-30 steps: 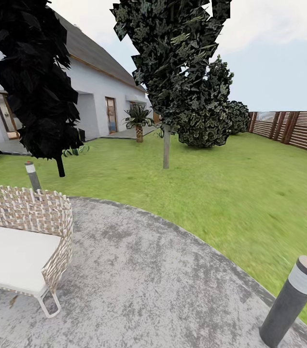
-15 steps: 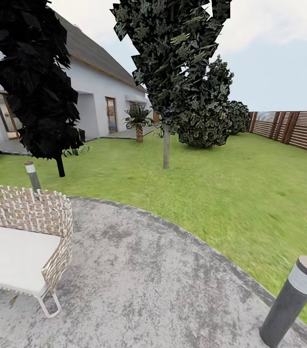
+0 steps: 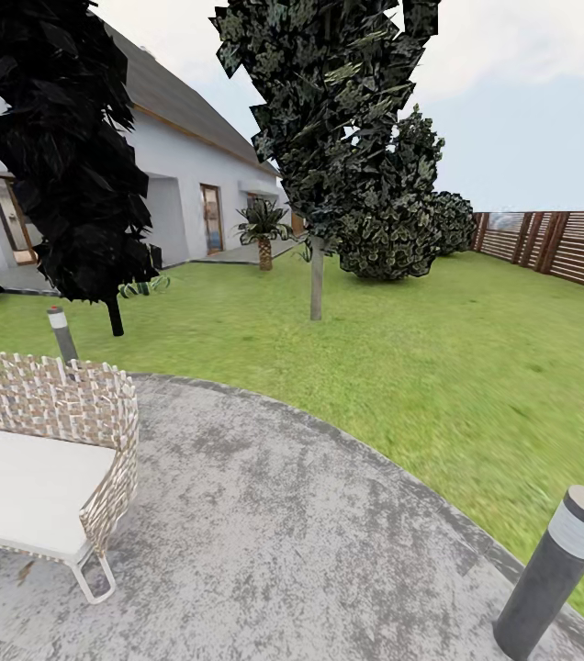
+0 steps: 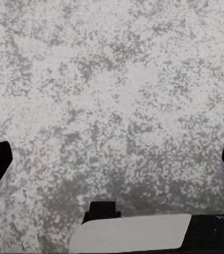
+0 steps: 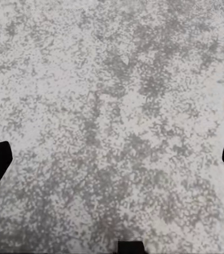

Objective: Pick up the pesticide atomizer in the garden and spray insectifuge to fully cover both potted plants in the garden.

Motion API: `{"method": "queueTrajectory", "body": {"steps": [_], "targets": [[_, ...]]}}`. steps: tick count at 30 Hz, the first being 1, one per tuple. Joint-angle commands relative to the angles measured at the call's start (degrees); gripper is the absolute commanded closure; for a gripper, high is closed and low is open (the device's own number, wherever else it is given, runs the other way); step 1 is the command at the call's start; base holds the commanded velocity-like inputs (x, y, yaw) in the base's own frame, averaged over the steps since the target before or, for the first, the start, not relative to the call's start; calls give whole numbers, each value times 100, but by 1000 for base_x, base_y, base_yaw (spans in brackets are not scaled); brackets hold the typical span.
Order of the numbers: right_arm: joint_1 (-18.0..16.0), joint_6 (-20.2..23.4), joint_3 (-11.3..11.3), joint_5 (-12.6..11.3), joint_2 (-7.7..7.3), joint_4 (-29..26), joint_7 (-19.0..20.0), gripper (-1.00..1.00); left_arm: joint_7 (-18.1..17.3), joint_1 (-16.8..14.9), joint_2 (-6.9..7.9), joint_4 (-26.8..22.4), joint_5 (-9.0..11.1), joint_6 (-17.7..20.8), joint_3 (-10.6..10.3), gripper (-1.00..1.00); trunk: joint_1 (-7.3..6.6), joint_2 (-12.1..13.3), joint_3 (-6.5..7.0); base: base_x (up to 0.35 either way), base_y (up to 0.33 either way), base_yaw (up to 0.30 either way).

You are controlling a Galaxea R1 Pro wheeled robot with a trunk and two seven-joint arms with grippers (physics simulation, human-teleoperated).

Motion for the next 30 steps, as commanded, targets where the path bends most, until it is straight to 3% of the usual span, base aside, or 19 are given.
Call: {"method": "queueTrajectory", "body": {"steps": [1, 9, 15, 30], "targets": [[-4, -46, -1, -1, -1, -42, -3, -100, -2, -7, -1, -82, 4, -20, -2, -100, 0, -3, -7, 0, 0, 0], [-40, -740, -1, 3, -61, -184, -3, -100, -2, -105, 3, -828, -15, -36, -3, -100, 0, -3, -7, 0, 0, 0], [-53, -831, -1, -1, -136, -115, -3, -100, 0, -208, 13, -842, 25, -35, 12, -100, 0, -3, -7, 0, 0, 0], [-54, -858, 9, 17, -164, -85, 7, -100, -3, -145, 112, -811, 38, -43, 25, -100, 0, -3, -11, 0, -4, 15]]}}
